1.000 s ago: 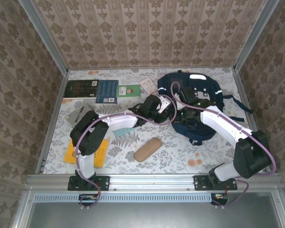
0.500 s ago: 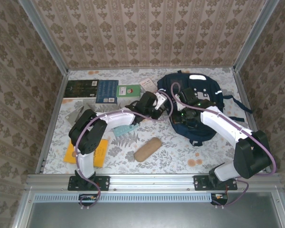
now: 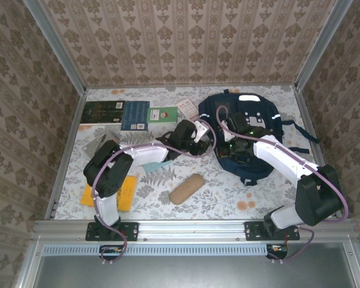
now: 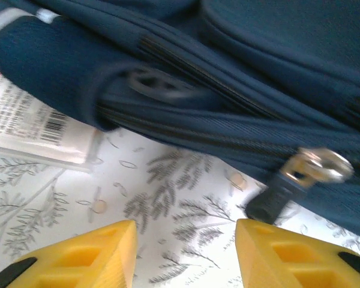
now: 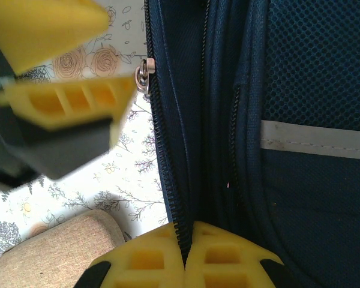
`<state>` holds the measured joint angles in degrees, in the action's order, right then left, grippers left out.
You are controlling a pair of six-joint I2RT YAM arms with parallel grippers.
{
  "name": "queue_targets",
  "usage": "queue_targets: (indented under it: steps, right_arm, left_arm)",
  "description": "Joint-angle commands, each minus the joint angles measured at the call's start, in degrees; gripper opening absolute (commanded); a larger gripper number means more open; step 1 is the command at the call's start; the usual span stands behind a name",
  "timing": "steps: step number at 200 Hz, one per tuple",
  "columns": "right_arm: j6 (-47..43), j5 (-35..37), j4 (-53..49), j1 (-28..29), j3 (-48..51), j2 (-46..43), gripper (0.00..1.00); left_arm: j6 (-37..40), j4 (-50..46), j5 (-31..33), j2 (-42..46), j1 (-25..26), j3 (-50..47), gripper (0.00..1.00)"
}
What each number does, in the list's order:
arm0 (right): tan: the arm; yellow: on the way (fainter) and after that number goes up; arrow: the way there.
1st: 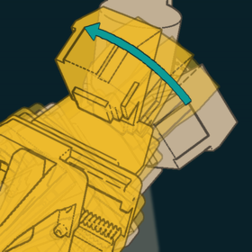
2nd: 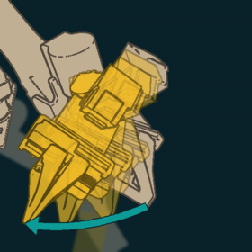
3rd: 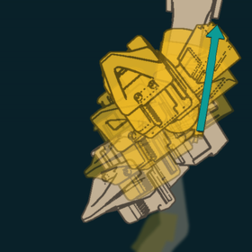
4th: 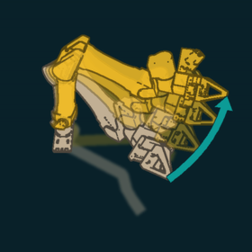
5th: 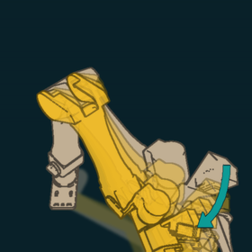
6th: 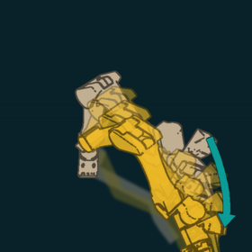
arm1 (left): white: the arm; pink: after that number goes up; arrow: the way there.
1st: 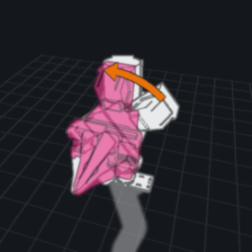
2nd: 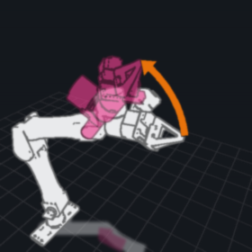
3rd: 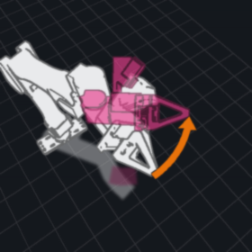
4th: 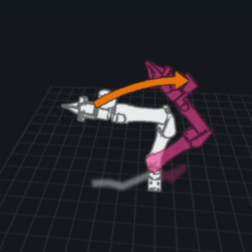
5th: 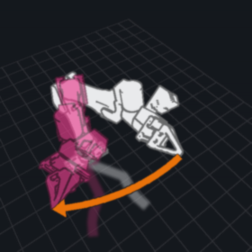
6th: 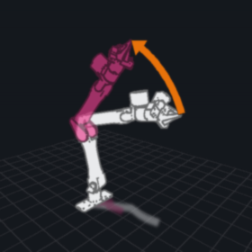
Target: Pack the student bag
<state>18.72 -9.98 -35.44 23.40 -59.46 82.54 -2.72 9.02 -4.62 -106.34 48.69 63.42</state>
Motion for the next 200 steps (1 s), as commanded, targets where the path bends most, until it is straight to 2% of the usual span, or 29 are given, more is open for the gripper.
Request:
queue_targets:
  steps: [1,34,83,169,181,200]
  right_arm:
    - [1.61,-2.15,0.02,-0.46,-1.93,-2.47,0.0]
    - [1.82,-2.41,-0.42,-0.53,-2.68,-2.49,0.0]
    - [2.6,-2.83,-0.34,-0.53,-2.19,-2.47,0.0]
    - [3.59,-2.59,0.04,-0.58,-1.01,-4.22,0.0]
    - [3.64,-2.63,0.35,-0.62,-0.84,-4.16,0.0]
    - [3.91,-2.94,0.64,-0.61,-0.67,-3.99,0.0]
  left_arm:
    - [3.68,3.88,6.23,2.67,2.65,-1.92,0.48]
    - [5.07,6.8,10.76,3.1,5.02,-4.6,0.5]
    - [6.6,8.28,16.03,1.24,6.27,-3.2,0.52]
    - [9.58,8.43,17.14,-1.56,7.13,-0.07,0.52]
    - [9.67,8.24,18.48,-1.92,7.04,0.67,0.51]
    - [9.86,8.47,19.21,-2.5,6.87,1.44,0.43]
